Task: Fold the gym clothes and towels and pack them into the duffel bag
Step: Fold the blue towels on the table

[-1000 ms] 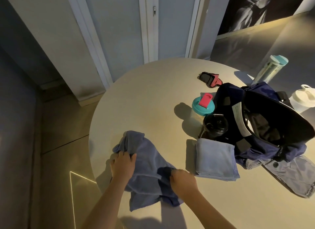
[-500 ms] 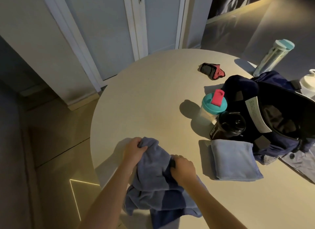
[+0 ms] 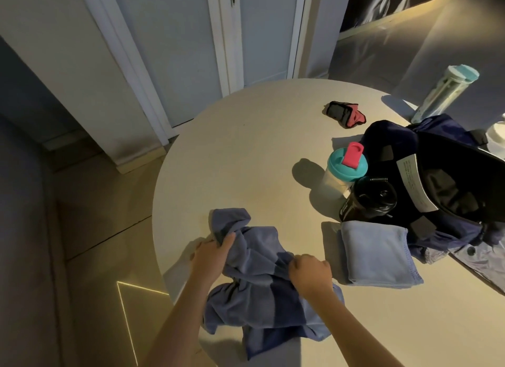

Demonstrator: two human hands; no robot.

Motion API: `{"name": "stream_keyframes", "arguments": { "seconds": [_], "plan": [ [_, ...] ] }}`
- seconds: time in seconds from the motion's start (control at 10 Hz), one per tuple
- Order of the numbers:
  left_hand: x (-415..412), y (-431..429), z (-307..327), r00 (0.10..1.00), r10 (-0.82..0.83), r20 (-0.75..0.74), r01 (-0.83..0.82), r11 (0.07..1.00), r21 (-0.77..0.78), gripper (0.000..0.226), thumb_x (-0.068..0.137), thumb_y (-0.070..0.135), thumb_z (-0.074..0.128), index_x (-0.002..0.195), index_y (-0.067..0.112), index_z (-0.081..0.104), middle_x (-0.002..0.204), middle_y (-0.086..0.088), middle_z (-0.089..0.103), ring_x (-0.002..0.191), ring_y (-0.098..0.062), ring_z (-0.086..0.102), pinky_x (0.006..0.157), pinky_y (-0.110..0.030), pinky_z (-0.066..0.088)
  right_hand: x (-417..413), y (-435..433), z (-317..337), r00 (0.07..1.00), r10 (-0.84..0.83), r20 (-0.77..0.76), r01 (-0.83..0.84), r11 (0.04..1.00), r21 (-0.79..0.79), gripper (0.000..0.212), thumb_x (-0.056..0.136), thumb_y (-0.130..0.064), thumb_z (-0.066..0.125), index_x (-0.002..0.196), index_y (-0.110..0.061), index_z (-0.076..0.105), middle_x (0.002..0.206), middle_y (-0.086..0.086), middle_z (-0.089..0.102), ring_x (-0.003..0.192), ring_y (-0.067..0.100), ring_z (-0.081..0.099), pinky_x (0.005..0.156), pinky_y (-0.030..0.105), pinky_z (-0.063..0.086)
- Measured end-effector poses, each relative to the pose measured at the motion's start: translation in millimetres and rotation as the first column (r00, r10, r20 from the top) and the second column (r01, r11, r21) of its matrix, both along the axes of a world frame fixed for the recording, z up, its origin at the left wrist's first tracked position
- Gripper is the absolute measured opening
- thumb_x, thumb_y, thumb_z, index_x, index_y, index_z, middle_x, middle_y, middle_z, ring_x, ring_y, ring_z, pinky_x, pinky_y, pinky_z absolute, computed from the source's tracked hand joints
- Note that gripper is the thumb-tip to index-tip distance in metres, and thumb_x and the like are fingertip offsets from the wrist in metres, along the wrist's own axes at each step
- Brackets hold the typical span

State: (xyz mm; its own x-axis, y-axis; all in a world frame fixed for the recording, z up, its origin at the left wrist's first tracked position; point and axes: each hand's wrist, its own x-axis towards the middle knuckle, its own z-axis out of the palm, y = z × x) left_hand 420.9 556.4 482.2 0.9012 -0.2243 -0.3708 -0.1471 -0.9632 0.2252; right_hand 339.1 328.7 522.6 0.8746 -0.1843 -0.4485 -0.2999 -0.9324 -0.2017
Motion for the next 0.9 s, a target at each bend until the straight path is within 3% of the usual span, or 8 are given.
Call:
{"name": "stream_keyframes", "arguments": {
  "seconds": [0.1, 0.2, 0.3, 0.4, 0.5, 0.6, 0.8, 0.9],
  "plan": [
    [2, -8, 9, 0.988, 0.154, 0.011, -0.153, 0.986, -0.07, 0.033, 0.093, 0.048, 0.047, 0.096, 0.018, 0.06, 0.086, -0.006, 0.063, 0.09, -0.026, 0.063, 0.076, -0.036, 0.048, 23, 2, -2, 0.988, -0.052, 0.144, 0.049, 0.998, 0.029, 0.03, 0.1, -0.033, 0.03, 0.111, -0.017, 0.053, 0.109, 0.006, 0.059, 0.1, 0.028, 0.056, 0.079, 0.033, 0.036],
    [4, -12, 12, 0.952, 0.305, -0.034, -0.304, 0.92, -0.249, 0.026, 0.091, 0.037, 0.055, 0.074, 0.018, 0.048, 0.069, 0.0, 0.053, 0.082, -0.028, 0.062, 0.071, -0.035, 0.045, 47, 12, -15, 0.991, -0.103, 0.089, 0.08, 0.969, 0.232, 0.036, 0.095, -0.042, 0.043, 0.121, -0.018, 0.052, 0.114, 0.006, 0.054, 0.103, 0.03, 0.054, 0.074, 0.033, 0.038],
    [9, -13, 20, 0.96, 0.239, -0.145, -0.275, 0.904, -0.329, 0.022, 0.093, 0.039, 0.052, 0.081, 0.02, 0.051, 0.071, 0.001, 0.057, 0.072, -0.019, 0.06, 0.068, -0.033, 0.045, 65, 24, -19, 0.989, -0.134, -0.06, 0.146, 0.927, 0.345, 0.022, 0.091, -0.038, 0.05, 0.093, -0.017, 0.058, 0.092, 0.006, 0.061, 0.09, 0.03, 0.059, 0.067, 0.031, 0.043],
    [21, -15, 32, 0.962, 0.189, -0.199, -0.249, 0.908, -0.338, 0.022, 0.099, 0.028, 0.045, 0.082, 0.015, 0.051, 0.073, 0.001, 0.055, 0.068, -0.014, 0.054, 0.062, -0.025, 0.038, 68, 23, -11, 0.982, -0.184, 0.037, 0.151, 0.893, 0.423, 0.027, 0.091, -0.027, 0.048, 0.065, -0.022, 0.048, 0.063, -0.001, 0.051, 0.073, 0.028, 0.056, 0.054, 0.029, 0.034],
    [34, -11, 56, 0.892, 0.381, -0.242, -0.435, 0.583, -0.686, 0.008, 0.099, 0.016, 0.047, 0.098, 0.015, 0.055, 0.087, 0.001, 0.059, 0.083, -0.012, 0.058, 0.069, -0.021, 0.043, 68, 9, 10, 0.873, -0.349, 0.342, 0.157, 0.863, 0.481, 0.026, 0.091, -0.033, 0.042, 0.084, -0.017, 0.062, 0.072, 0.006, 0.06, 0.071, 0.028, 0.054, 0.058, 0.031, 0.032],
    [37, 0, 62, 0.819, 0.525, -0.231, -0.459, 0.36, -0.812, 0.009, 0.096, 0.005, 0.049, 0.098, 0.008, 0.057, 0.084, -0.002, 0.06, 0.075, -0.011, 0.057, 0.067, -0.016, 0.046, 64, -10, 26, 0.696, -0.491, 0.523, 0.197, 0.832, 0.519, 0.017, 0.092, -0.021, 0.049, 0.09, -0.013, 0.064, 0.078, 0.005, 0.06, 0.073, 0.025, 0.054, 0.059, 0.029, 0.035],
    [29, -1, 35, 0.74, 0.557, -0.379, -0.672, 0.574, -0.468, 0.013, 0.094, 0.026, 0.054, 0.082, 0.021, 0.053, 0.082, 0.001, 0.055, 0.085, -0.023, 0.055, 0.081, -0.036, 0.046, 63, -22, 1, 0.908, -0.394, 0.144, 0.363, 0.91, 0.201, 0.032, 0.096, -0.027, 0.043, 0.124, -0.012, 0.047, 0.118, 0.012, 0.057, 0.109, 0.032, 0.053, 0.089, 0.042, 0.046],
    [34, -6, 29, 0.795, 0.592, -0.135, -0.591, 0.704, -0.395, 0.04, 0.094, 0.031, 0.053, 0.125, 0.006, 0.048, 0.123, -0.016, 0.051, 0.115, -0.034, 0.049, 0.095, -0.042, 0.04, 66, -20, -8, 0.92, -0.353, 0.168, 0.331, 0.932, 0.147, 0.038, 0.097, -0.026, 0.042, 0.134, -0.013, 0.041, 0.136, 0.01, 0.046, 0.122, 0.03, 0.045, 0.099, 0.042, 0.041]
  ]
}}
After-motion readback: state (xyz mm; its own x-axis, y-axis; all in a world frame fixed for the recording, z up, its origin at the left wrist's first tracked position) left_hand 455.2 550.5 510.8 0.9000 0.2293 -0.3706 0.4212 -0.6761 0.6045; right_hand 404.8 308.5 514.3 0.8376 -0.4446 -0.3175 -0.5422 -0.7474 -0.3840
